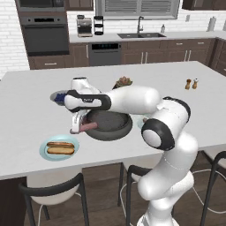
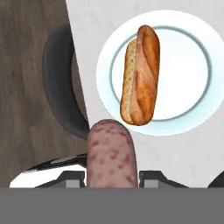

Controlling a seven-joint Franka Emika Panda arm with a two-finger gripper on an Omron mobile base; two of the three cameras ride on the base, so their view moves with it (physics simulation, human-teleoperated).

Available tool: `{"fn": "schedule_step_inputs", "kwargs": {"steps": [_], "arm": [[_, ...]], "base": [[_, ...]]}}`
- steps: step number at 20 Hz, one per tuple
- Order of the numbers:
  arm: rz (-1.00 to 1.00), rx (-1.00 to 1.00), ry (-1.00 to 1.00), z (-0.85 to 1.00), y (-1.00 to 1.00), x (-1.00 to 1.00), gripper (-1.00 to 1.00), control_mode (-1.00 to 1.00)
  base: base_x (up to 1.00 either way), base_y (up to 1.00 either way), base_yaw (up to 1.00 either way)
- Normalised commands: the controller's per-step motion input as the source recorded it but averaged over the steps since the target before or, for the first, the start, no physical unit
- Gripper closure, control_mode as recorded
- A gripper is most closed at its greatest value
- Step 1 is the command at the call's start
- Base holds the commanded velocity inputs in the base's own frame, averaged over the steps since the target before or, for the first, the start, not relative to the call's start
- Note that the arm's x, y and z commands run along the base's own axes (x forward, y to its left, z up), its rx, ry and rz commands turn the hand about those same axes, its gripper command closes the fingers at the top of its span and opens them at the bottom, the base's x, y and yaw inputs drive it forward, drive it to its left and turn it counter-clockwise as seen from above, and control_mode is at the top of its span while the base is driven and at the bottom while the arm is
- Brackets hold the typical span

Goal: Place one bun and one sausage from the bowl on each plate.

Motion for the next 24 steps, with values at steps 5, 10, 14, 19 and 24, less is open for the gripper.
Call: {"fn": "schedule_step_inputs", "kwargs": {"steps": [5, 10, 14, 19, 24], "arm": [[0.03, 0.02, 0.01, -0.39, 0.28, 0.05, 1.00, -1.00], [0.00, 0.13, -0.01, -0.24, 0.36, 0.40, 1.00, -1.00], [0.00, 0.09, 0.00, -0.03, 0.27, 0.36, 1.00, -1.00], [0.00, 0.06, 0.00, -0.09, 0.19, 0.32, 1.00, -1.00], [0.00, 0.04, 0.00, -0.14, 0.25, 0.32, 1.00, -1.00]], "base": [[0.00, 0.00, 0.00], [0.00, 0.00, 0.00], [0.00, 0.00, 0.00], [0.00, 0.00, 0.00], [0.00, 0.00, 0.00]]}}
